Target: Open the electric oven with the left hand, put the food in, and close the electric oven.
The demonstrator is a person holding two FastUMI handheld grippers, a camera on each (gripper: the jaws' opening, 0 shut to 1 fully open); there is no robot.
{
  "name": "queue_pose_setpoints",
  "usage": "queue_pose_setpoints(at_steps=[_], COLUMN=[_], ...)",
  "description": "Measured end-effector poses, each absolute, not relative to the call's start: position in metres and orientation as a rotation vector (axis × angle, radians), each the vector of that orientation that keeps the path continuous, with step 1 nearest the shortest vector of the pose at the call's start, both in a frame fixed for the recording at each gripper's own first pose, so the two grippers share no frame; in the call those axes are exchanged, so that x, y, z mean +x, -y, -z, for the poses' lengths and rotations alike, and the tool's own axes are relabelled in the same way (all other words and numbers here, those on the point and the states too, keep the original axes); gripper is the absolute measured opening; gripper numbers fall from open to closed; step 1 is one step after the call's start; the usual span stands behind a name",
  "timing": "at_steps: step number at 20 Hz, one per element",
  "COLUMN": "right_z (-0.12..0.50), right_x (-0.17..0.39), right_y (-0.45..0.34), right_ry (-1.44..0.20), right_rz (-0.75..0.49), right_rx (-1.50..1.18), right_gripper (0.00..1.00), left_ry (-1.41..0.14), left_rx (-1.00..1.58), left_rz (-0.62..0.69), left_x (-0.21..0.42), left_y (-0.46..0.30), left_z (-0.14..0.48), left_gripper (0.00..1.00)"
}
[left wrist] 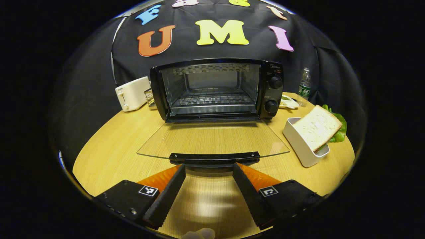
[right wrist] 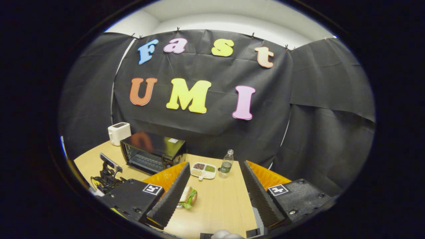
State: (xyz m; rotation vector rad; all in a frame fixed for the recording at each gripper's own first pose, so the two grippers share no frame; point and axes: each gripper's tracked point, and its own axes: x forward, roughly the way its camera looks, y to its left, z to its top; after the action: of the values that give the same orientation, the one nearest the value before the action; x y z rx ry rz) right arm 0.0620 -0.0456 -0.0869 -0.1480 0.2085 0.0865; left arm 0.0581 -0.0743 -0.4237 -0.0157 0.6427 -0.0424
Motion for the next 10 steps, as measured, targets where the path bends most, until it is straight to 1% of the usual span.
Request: queue_pose_setpoints(at_steps=[3,7,8,9,10], right_z=[0.086,0.084,0.084,0.089,0.094], right_x=[0.066,0.075,0.075,0.075,0.076], right_y=[0.044,0.044,0.045,0.046,0.046], right_ry=[-0.206,-0.207,-0.21,-0.218,-0.226], right_rz=[-0.088,-0.084,-0.079,-0.076,-0.07], right_rx=[-0.14,-0.138,-0.135,-0.126,-0.112], right_gripper=[1.0,1.0,0.96,1.0,1.0], left_ry=[-0.579,-0.472,-0.445,-0.421,-0.401], left_rx=[-0.017,-0.001,-0.004,-0.014,-0.027], left_rz=[0.052,0.078,0.084,0.093,0.107], left_x=[0.06,0.051,0.046,0.04,0.033], left_y=[0.074,0.07,0.068,0.067,0.067], left_z=[0.402,0.352,0.338,0.322,0.306], left_gripper=[0.95,0.95,0.95,0.95,0.95])
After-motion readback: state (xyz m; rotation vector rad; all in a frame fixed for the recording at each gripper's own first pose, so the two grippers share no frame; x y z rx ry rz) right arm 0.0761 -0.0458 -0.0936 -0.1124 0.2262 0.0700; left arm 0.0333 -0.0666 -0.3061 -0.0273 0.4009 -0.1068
